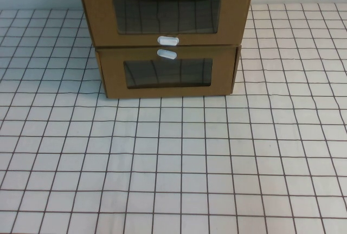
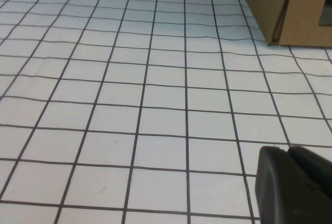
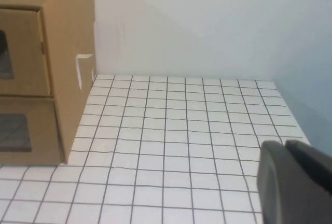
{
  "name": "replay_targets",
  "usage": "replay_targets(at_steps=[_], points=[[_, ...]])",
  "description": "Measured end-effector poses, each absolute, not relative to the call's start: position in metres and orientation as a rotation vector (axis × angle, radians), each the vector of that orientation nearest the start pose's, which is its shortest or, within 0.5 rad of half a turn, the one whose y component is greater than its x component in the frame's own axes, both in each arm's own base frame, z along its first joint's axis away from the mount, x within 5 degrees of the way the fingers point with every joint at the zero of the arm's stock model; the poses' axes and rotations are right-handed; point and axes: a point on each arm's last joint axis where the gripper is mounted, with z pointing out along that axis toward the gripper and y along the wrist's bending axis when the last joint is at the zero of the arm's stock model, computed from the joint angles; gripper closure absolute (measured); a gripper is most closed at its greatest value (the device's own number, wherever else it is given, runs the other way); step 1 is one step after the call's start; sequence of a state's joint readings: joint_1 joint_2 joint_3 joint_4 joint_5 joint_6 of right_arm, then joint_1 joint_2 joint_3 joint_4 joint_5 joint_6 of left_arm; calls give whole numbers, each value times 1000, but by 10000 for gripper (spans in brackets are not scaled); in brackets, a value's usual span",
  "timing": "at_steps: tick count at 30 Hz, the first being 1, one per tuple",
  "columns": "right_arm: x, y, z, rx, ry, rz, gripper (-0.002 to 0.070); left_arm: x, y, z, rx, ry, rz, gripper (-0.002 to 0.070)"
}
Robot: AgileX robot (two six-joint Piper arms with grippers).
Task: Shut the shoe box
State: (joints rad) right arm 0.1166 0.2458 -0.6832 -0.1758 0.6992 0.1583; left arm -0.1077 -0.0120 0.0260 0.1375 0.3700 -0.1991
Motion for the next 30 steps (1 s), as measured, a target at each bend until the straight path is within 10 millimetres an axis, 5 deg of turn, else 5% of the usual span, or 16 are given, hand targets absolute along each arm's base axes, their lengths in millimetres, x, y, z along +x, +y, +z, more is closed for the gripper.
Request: replay_targets(at_steps=[6,15,30], points=[[48,0,310,96,1678,108,689,53,-1,172,0,1865,-77,680],[48,-2,222,280,1673,151,689,53,-1,172,0,1866,-77,680],[53,2,172,111,1868,58,689,53,-1,172,3,1868,-71,680]])
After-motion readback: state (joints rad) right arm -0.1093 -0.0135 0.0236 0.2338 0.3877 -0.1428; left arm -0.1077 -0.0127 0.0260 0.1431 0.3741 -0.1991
